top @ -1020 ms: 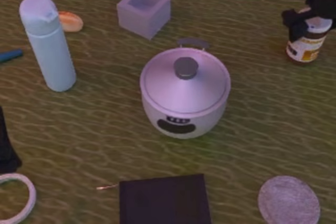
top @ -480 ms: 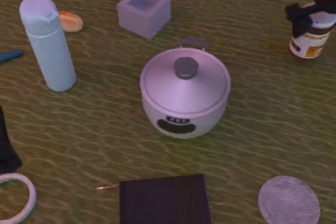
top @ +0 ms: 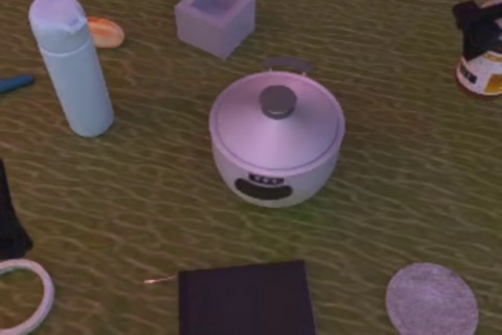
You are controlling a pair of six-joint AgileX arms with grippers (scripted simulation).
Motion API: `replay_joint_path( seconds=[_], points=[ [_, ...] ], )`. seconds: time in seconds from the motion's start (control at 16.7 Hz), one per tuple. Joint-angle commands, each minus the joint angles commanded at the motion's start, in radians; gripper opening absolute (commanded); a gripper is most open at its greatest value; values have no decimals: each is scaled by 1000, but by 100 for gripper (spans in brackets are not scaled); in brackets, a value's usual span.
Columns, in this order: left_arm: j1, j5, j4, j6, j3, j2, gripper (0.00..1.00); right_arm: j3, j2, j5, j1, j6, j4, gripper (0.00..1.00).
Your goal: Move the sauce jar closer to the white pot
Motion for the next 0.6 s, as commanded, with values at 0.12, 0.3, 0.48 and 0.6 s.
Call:
replay_joint_path(
  seconds=[0.12,0.3,0.48,0.6],
  points=[
    [0,0,0,0,0,0,100,-59,-57,0,3,1,4,0],
    [0,0,0,0,0,0,100,-76,-74,0,4,1,5,0],
    [0,0,0,0,0,0,100,-74,-71,0,-1,5,4,0],
    [0,0,0,0,0,0,100,-97,-76,6,17,39,20,0]
  ],
)
